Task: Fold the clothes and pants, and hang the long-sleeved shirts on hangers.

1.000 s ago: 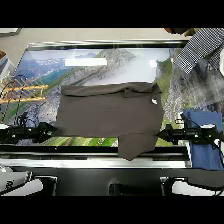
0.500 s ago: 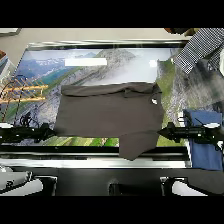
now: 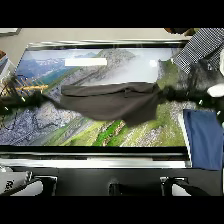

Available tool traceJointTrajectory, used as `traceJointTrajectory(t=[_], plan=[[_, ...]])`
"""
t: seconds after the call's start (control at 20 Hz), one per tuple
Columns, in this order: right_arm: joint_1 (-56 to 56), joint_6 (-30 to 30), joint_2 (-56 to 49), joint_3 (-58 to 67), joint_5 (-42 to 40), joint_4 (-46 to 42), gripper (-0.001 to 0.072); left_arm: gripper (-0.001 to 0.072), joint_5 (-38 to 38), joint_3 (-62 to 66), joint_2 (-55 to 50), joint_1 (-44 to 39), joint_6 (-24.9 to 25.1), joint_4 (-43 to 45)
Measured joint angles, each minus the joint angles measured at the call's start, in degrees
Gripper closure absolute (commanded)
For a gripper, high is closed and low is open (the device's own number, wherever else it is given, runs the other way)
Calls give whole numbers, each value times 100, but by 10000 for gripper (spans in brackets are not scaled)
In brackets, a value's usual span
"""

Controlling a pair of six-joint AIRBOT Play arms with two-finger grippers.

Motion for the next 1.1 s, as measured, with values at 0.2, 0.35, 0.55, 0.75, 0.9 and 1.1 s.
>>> traceJointTrajectory(t=[0.2,0.35,0.55,0.75,0.9,1.1], plan=[[249,520,413,2109,-70,-691,679,693,0,2074,387,-103,-339,-44],[304,855,1038,3202,-17,-1191,679,693,0,3320,835,-127,-804,319],[328,1438,2173,3836,2,-1976,679,693,-22,4094,1759,-138,-1965,1617],[330,2142,3021,4006,2,-2763,679,693,-122,4297,2544,-138,-2806,2983],[332,2492,3158,4039,94,-3001,679,692,-260,4312,2730,-142,-3045,3477],[334,2671,2610,4019,546,-2997,679,691,-413,3915,2496,-142,-2944,3523]])
